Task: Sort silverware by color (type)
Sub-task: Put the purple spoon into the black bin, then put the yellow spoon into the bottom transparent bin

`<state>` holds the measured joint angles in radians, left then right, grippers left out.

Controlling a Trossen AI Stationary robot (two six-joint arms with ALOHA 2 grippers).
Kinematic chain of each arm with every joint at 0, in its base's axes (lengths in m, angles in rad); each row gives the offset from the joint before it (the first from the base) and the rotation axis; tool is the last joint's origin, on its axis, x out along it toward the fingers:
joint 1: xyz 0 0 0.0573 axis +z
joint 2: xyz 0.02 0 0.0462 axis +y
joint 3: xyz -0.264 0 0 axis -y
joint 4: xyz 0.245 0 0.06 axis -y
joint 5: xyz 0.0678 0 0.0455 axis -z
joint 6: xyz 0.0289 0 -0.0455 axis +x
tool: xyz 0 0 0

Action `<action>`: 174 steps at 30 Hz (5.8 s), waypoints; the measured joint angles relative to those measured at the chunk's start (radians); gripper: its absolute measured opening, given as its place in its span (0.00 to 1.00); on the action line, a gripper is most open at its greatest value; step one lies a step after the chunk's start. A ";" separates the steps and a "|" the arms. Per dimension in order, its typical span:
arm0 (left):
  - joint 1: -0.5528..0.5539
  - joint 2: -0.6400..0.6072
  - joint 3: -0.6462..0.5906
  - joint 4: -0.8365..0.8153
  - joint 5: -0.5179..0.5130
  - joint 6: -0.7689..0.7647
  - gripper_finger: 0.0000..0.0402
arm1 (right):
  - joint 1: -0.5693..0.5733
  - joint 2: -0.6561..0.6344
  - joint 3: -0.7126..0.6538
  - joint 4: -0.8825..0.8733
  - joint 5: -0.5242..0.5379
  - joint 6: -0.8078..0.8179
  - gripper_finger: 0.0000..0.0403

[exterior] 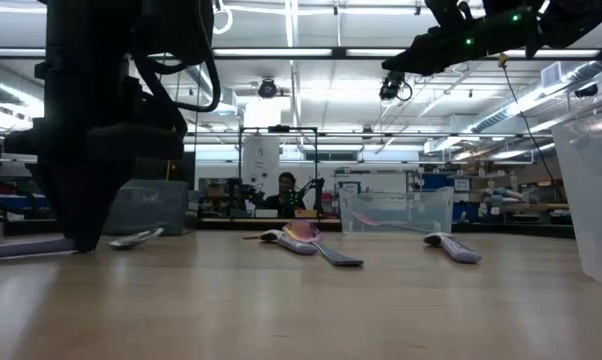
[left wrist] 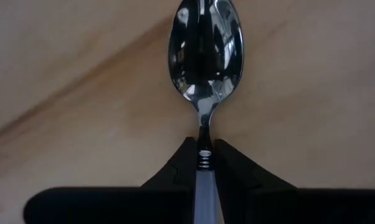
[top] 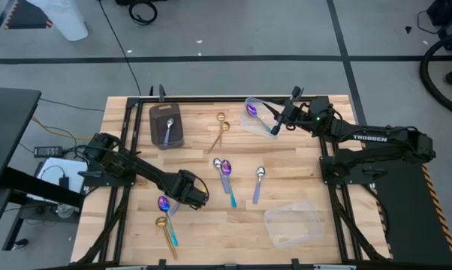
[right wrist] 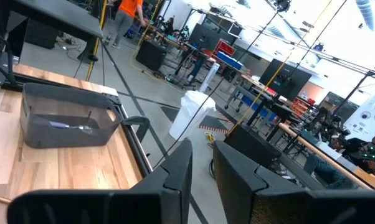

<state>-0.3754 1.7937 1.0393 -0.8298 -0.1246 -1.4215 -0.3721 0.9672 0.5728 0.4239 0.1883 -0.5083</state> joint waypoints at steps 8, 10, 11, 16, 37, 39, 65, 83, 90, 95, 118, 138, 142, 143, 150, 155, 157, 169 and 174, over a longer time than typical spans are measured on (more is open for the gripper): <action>0.087 -0.149 0.000 -0.069 -0.072 0.098 0.10 | 0.000 -0.001 0.000 -0.003 0.037 -0.013 0.19; 0.129 -0.209 0.000 -0.108 -0.113 0.124 0.10 | 0.000 -0.006 0.000 -0.016 0.071 -0.019 0.19; 0.150 -0.238 0.000 -0.129 -0.131 0.142 0.10 | 0.000 -0.010 0.000 -0.023 0.085 -0.020 0.19; 0.277 -0.357 0.001 -0.190 -0.208 0.245 0.10 | 0.004 -0.026 0.000 -0.034 0.100 -0.020 0.19; 0.843 -0.452 -0.005 -0.143 -0.234 0.807 0.10 | 0.044 -0.038 0.000 -0.038 0.091 -0.027 0.19; 0.886 -0.447 -0.036 -0.103 -0.234 0.835 0.10 | 0.044 -0.038 0.000 -0.037 0.087 -0.027 0.19; 1.047 -0.446 -0.285 0.215 -0.188 0.911 0.30 | 0.044 -0.038 0.000 -0.030 0.088 -0.037 0.19; 0.642 -0.447 -0.070 0.202 -0.308 1.125 0.37 | 0.044 -0.038 0.000 -0.030 0.088 -0.037 0.19; 0.426 -0.447 -0.070 0.199 -0.048 0.948 0.37 | 0.044 -0.038 0.000 -0.030 0.089 -0.037 0.19; 0.250 -0.439 -0.070 0.200 0.112 0.705 0.37 | 0.044 -0.038 0.000 -0.030 0.094 -0.037 0.19; -0.247 -0.248 -0.058 0.220 0.049 -0.426 0.37 | 0.047 -0.042 0.000 0.086 0.083 0.088 0.19; -0.463 0.006 0.239 -0.031 0.133 -0.844 0.30 | 0.141 -0.042 0.000 0.109 -0.007 0.088 0.19; -0.487 0.041 0.240 -0.031 0.203 -0.854 0.30 | 0.141 -0.042 0.000 0.109 -0.007 0.084 0.19; -0.491 0.049 0.239 -0.032 0.206 -0.857 0.30 | 0.141 -0.042 0.000 0.109 -0.007 0.082 0.19; -0.464 0.059 0.229 -0.122 0.196 -0.867 0.30 | 0.142 -0.041 0.000 0.109 -0.008 0.080 0.19; -0.453 0.059 0.228 -0.186 0.191 -0.866 0.30 | 0.143 -0.041 0.000 0.108 -0.010 0.086 0.19; -0.452 0.059 0.228 -0.177 0.180 -0.866 0.30 | 0.143 -0.041 0.000 0.107 -0.010 0.086 0.19; -0.460 0.052 0.126 -0.020 0.140 -0.868 0.30 | 0.158 -0.041 0.000 0.106 -0.010 0.083 0.19; -0.460 0.051 0.122 -0.002 0.178 -0.871 0.30 | 0.168 -0.041 0.000 0.122 -0.009 0.081 0.19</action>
<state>-0.8349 1.8450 1.1618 -0.8314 0.0530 -2.2921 -0.2039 0.9264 0.5732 0.5456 0.1791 -0.4271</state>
